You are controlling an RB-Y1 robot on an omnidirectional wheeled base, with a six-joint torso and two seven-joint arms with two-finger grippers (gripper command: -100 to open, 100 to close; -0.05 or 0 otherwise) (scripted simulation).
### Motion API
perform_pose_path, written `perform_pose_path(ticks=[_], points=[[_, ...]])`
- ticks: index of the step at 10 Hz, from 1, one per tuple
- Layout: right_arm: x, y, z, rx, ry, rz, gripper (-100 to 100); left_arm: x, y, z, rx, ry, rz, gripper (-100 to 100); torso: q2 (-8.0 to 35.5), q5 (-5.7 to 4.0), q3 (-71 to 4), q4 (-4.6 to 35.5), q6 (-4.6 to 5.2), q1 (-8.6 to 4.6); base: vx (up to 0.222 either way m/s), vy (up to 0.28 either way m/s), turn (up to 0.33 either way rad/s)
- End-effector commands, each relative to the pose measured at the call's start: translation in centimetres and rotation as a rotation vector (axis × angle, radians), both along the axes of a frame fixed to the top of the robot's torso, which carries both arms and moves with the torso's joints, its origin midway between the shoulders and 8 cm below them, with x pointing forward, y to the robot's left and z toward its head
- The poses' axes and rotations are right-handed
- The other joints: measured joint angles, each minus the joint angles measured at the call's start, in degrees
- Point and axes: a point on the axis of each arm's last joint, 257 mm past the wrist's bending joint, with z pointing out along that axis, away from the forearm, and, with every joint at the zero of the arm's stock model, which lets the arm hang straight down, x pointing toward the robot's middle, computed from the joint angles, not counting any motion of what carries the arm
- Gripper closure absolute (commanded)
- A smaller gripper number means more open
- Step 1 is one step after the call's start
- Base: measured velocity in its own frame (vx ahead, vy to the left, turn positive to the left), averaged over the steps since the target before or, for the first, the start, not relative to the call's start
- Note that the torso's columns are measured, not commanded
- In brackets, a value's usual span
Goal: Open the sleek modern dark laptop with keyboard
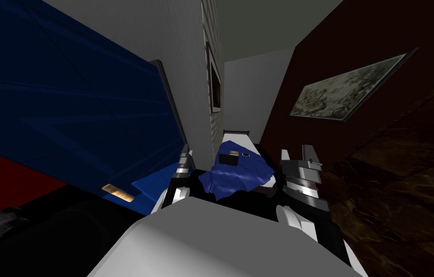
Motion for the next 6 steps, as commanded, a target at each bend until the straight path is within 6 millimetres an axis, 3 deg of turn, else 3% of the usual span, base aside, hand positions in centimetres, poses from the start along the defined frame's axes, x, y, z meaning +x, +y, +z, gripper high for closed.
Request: perform_pose_path(ticks=[1,6], points=[[0.00,0.00,0.00,0.000,0.000,0.000,0,0.00,0.00,0.00,0.000,0.000,0.000,0,2.32,0.00,-4.67,2.35,0.00,0.00,0.000,0.000,0.000],[-0.01,0.00,0.01,0.000,0.000,0.000,0,0.00,0.00,0.01,0.000,0.000,0.000,0,22.69,0.00,-45.36,22.68,0.00,0.00,0.000,0.000,0.000]])
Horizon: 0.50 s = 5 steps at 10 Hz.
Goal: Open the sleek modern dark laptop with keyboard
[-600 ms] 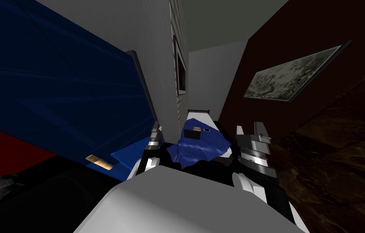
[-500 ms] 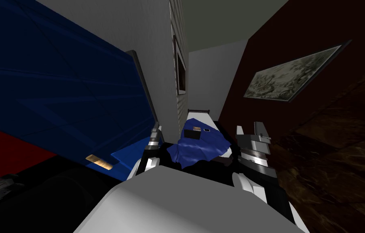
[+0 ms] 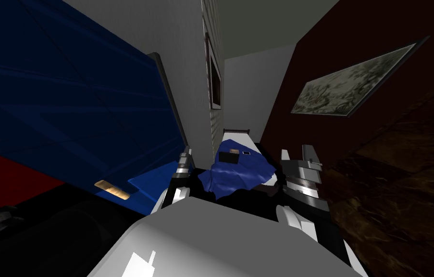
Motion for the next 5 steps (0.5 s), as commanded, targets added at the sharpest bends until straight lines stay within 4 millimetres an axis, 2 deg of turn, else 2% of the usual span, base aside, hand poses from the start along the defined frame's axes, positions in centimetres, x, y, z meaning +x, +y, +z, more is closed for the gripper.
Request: perform_pose_path(ticks=[1,3,4,5], points=[[0.0,0.0,0.0,0.000,0.000,0.000,0,0.0,0.0,0.0,0.000,0.000,0.000,0,4.24,0.00,-8.45,4.23,0.00,0.00,0.000,0.000,0.000],[0.0,0.0,0.0,0.000,0.000,0.000,0,0.0,0.0,0.0,0.000,0.000,0.000,0,12.70,0.00,-25.37,12.69,0.00,0.00,0.000,0.000,0.000],[0.0,0.0,0.0,0.000,0.000,0.000,0,0.1,0.8,-1.0,0.016,0.020,0.005,-100,16.93,0.00,-33.83,16.92,0.00,0.00,0.005,0.018,-0.232],[0.0,0.0,0.0,0.000,0.000,0.000,0,0.2,1.4,-1.7,0.023,0.032,0.011,-100,18.86,0.02,-37.77,18.81,0.04,0.06,-0.005,0.040,-0.348]])
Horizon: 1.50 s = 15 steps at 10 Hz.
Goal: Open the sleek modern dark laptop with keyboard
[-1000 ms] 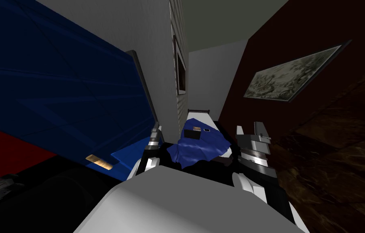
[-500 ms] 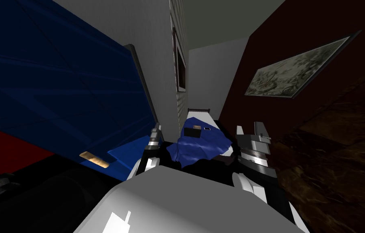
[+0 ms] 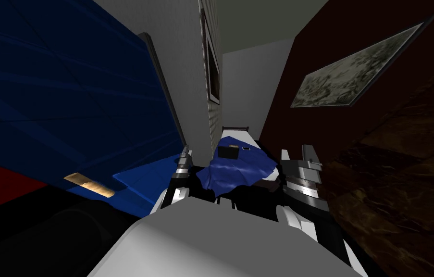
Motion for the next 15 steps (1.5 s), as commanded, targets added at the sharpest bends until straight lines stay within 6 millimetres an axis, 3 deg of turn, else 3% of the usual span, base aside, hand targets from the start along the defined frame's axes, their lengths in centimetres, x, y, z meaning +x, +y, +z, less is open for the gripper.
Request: perform_pose_path(ticks=[1,7,10,11,12,13,14,15], points=[[0.0,0.0,0.0,0.000,0.000,0.000,0,0.2,1.8,-2.0,0.022,0.035,0.017,-100,0.55,0.02,-1.11,0.57,-0.02,0.05,-0.012,0.051,-0.269],[0.0,0.0,0.0,0.000,0.001,0.000,0,-0.3,8.6,-7.4,0.041,0.127,0.114,-100,0.70,-0.03,-1.46,0.78,-0.10,-0.10,-0.010,0.046,-0.298],[0.0,0.0,0.0,0.000,0.001,0.000,0,-1.2,12.3,-9.1,0.043,0.155,0.177,-100,0.73,-0.02,-1.44,0.79,-0.06,-0.06,-0.009,0.042,-0.302],[0.0,0.0,0.0,0.000,0.000,0.000,0,-1.3,12.5,-9.8,0.040,0.167,0.180,-100,0.74,-0.02,-1.43,0.80,-0.02,-0.06,-0.012,0.033,-0.172],[0.0,0.0,0.0,0.000,0.001,0.000,0,-1.9,14.4,-10.4,0.040,0.176,0.215,-100,0.74,-0.03,-1.43,0.80,-0.07,-0.09,-0.010,0.033,-0.308],[0.0,0.0,0.0,0.000,0.000,0.000,0,-2.0,14.6,-11.0,0.037,0.187,0.218,-100,0.74,-0.02,-1.44,0.80,-0.02,-0.08,-0.010,0.031,-0.172],[0.0,0.0,0.0,0.000,0.001,0.000,0,-2.7,16.6,-11.4,0.037,0.193,0.256,-100,0.73,-0.02,-1.44,0.79,-0.07,-0.07,-0.014,0.034,-0.333],[0.0,0.0,0.0,0.000,0.000,0.000,0,-2.8,16.8,-12.1,0.033,0.207,0.261,-100,0.74,-0.02,-1.44,0.80,0.00,-0.06,-0.010,0.034,-0.170]])
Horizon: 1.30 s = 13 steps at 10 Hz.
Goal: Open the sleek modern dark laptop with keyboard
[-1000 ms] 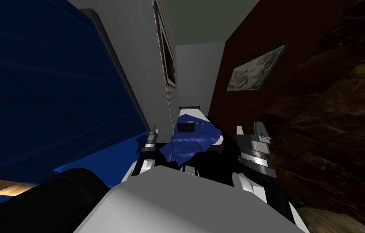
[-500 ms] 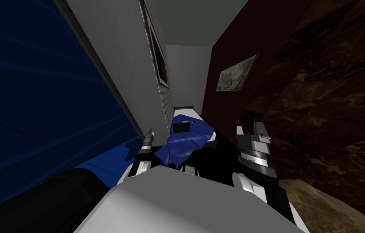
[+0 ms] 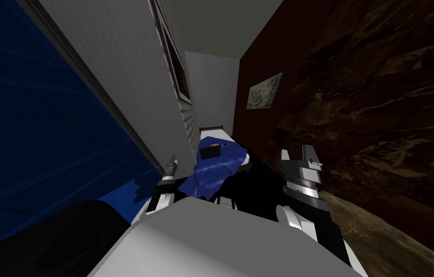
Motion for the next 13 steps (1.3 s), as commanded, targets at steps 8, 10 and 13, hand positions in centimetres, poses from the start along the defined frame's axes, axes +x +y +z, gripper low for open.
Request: perform_pose_path(ticks=[8,10,13], points=[[0.0,0.0,0.0,0.000,0.000,0.000,0,-6.8,12.5,-5.2,-0.008,0.074,0.271,-100,-0.01,-0.01,0.00,-0.01,-0.08,-0.03,-0.011,0.032,-0.288],[0.0,0.0,0.0,0.000,0.000,0.000,0,-8.8,14.8,-6.6,-0.017,0.099,0.334,-100,-0.02,0.00,-0.01,-0.01,-0.07,-0.02,-0.011,0.024,-0.244],[0.0,0.0,0.0,0.000,0.000,0.000,0,-11.2,17.2,-8.3,-0.028,0.129,0.401,-100,-0.02,0.00,-0.01,-0.01,0.00,-0.01,-0.006,0.022,-0.236]])
